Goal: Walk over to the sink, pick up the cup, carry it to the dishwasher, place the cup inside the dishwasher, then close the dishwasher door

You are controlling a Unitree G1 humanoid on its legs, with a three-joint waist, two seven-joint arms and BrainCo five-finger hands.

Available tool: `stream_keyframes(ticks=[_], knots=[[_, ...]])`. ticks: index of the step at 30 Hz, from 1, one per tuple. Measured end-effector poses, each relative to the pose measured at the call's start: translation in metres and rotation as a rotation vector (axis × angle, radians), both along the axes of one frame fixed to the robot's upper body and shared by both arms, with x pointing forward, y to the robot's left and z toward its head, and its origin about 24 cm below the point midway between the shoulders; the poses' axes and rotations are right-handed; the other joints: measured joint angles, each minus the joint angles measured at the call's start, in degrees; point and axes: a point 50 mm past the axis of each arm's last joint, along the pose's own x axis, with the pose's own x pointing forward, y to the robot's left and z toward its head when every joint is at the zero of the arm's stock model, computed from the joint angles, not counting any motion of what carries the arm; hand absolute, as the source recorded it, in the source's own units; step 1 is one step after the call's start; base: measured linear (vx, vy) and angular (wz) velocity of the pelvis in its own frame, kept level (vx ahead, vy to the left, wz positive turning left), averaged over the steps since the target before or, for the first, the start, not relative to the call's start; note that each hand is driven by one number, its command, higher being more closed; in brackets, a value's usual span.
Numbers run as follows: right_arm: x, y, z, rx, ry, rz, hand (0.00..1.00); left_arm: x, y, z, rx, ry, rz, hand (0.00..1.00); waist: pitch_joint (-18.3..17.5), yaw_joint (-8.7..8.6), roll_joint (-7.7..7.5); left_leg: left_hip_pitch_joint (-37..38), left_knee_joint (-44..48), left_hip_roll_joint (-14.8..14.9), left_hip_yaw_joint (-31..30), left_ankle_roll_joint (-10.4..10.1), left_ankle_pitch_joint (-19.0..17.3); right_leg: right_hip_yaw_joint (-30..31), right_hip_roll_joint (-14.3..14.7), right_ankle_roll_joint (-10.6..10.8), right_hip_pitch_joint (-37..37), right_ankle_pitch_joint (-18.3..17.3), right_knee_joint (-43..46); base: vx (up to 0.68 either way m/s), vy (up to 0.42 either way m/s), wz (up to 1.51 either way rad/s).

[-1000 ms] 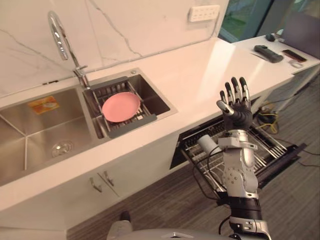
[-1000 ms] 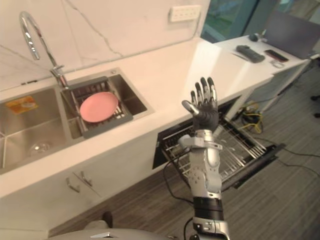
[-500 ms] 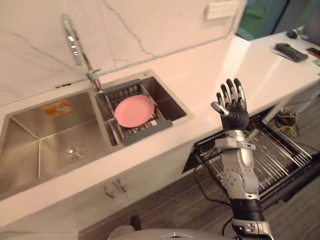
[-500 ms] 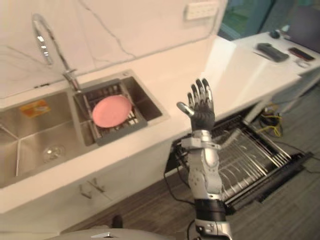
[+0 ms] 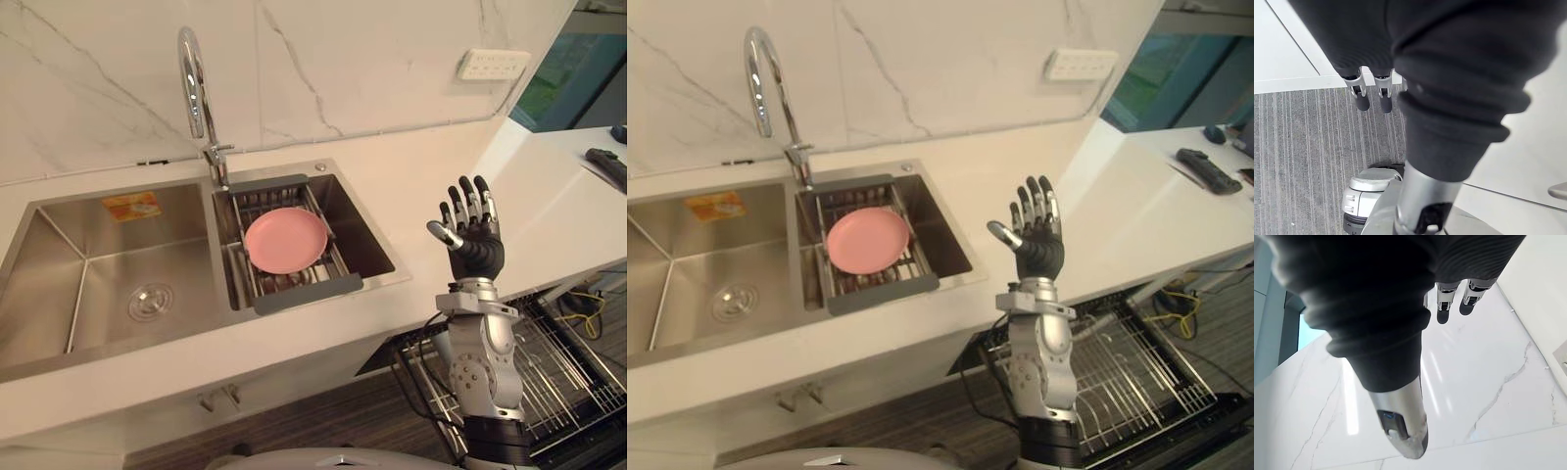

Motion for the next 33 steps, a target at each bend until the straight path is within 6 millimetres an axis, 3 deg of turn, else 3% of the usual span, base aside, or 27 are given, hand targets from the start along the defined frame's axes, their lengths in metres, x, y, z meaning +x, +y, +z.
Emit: stream_keyframes(ticks=[7,9,10,15,18,21,29,33], knots=[[0.002,0.003,-0.011,0.026,0.046,0.019,0.0,-0.012,-0.003,-0.001,-0.038,0.017,0.125,0.0,0.0,1.17,0.09,-0.2,0.0,-0.1,-0.2,0.0,0.0,-1.5,-0.2,0.0,0.6,0.0,-0.5,0.0,-0.003,0.06],[0.004,0.005,-0.022,0.056,0.103,0.034,0.0,-0.02,-0.006,-0.001,-0.078,0.015,0.237,0.0,-0.1,1.46,0.2,-0.4,0.0,0.4,2.9,-0.4,-0.1,-3.1,-0.8,0.1,1.4,0.0,-0.9,-0.01,0.009,0.39],[0.009,0.005,-0.027,0.048,0.141,0.035,0.0,-0.027,-0.015,-0.003,-0.148,0.0,0.451,0.0,0.1,2.65,0.13,-0.7,0.0,0.6,6.6,-0.1,0.9,-4.4,-1.4,0.8,1.9,0.6,-2.1,0.0,0.034,0.44],[0.013,-0.001,-0.034,-0.089,0.197,-0.01,0.0,-0.034,-0.02,-0.003,-0.175,0.005,0.536,0.0,0.1,2.98,0.3,-0.8,0.0,0.4,7.0,-0.1,0.9,-3.9,-1.4,0.9,1.9,0.8,-2.4,-0.02,0.004,0.01],[0.032,-0.027,-0.005,-0.435,0.177,-0.15,0.0,-0.033,-0.019,-0.003,-0.169,0.005,0.531,0.0,0.1,2.91,0.43,-1.0,-0.1,0.2,6.4,0.1,1.1,-4.4,-1.5,0.9,2.1,0.8,-2.4,-0.06,-0.002,0.05],[0.048,-0.036,0.013,-0.655,0.181,-0.22,0.0,-0.03,-0.019,-0.003,-0.17,0.008,0.518,0.0,0.1,3.1,0.4,-1.0,-0.1,0.1,5.7,0.1,1.5,-5.0,-1.5,0.8,2.1,0.7,-2.3,-0.02,-0.009,0.16],[0.08,-0.032,0.004,-1.075,0.312,-0.283,0.0,-0.022,-0.018,-0.003,-0.168,0.008,0.469,0.0,0.1,4.72,0.18,-2.8,-0.1,-0.3,2.0,0.2,2.9,-8.2,-1.6,0.7,2.4,0.8,-2.2,-0.03,-0.011,0.23],[0.086,-0.026,-0.001,-1.271,0.315,-0.273,0.0,-0.021,-0.017,-0.002,-0.166,0.008,0.456,0.0,0.3,4.85,-0.08,-3.0,-0.1,-0.7,1.1,0.4,3.1,-9.2,-1.9,0.7,3.0,0.7,-2.3,-0.03,0.005,0.14]])
